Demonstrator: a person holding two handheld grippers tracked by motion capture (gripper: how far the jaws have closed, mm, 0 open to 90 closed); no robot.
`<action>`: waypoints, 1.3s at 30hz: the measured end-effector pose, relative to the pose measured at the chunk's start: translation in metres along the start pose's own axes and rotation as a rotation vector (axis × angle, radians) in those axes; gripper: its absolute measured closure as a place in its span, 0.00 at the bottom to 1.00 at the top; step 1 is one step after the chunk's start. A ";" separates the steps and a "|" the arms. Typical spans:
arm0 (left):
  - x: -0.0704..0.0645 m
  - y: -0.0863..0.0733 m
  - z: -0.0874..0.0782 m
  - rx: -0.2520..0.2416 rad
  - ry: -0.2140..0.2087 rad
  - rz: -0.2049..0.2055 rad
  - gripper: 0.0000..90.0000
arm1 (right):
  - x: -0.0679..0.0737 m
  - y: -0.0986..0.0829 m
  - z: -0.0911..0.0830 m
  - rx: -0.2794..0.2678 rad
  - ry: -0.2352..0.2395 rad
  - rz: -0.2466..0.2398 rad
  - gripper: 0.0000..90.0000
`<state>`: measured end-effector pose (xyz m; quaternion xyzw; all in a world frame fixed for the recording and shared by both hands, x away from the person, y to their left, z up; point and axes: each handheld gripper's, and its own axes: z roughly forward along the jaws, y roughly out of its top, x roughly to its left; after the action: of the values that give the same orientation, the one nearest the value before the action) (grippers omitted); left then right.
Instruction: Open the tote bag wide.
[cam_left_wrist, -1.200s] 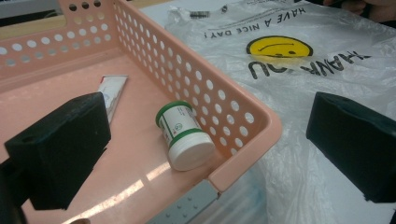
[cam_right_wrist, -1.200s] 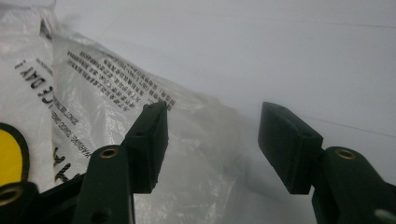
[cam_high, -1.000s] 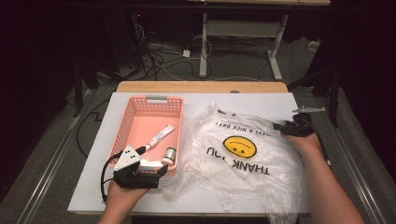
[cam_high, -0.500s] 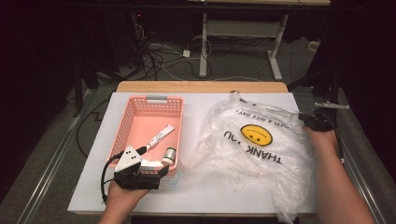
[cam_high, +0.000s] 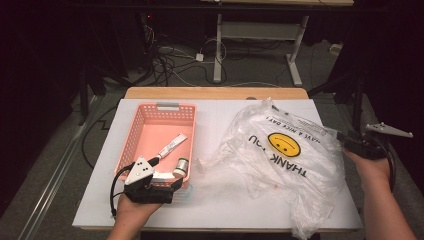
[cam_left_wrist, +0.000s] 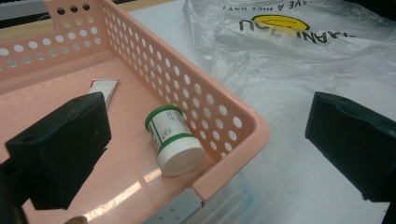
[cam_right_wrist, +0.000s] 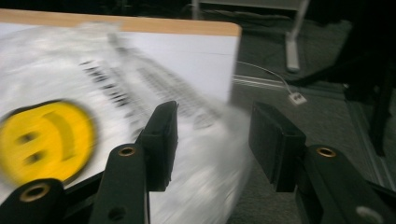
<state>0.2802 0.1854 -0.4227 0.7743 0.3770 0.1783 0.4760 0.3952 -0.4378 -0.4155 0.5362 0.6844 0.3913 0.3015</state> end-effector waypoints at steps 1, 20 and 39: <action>0.000 0.000 0.000 0.001 -0.001 -0.002 0.00 | 0.008 -0.003 -0.010 0.003 0.021 -0.010 0.59; 0.000 -0.002 0.001 0.004 -0.009 0.009 0.00 | 0.163 -0.095 -0.075 0.148 0.286 -0.162 0.31; 0.002 -0.002 0.000 0.002 -0.013 0.009 0.00 | 0.183 -0.100 -0.079 0.187 0.326 -0.291 1.00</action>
<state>0.2813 0.1875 -0.4249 0.7775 0.3705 0.1752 0.4769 0.2353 -0.2886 -0.4597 0.3873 0.8274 0.3601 0.1892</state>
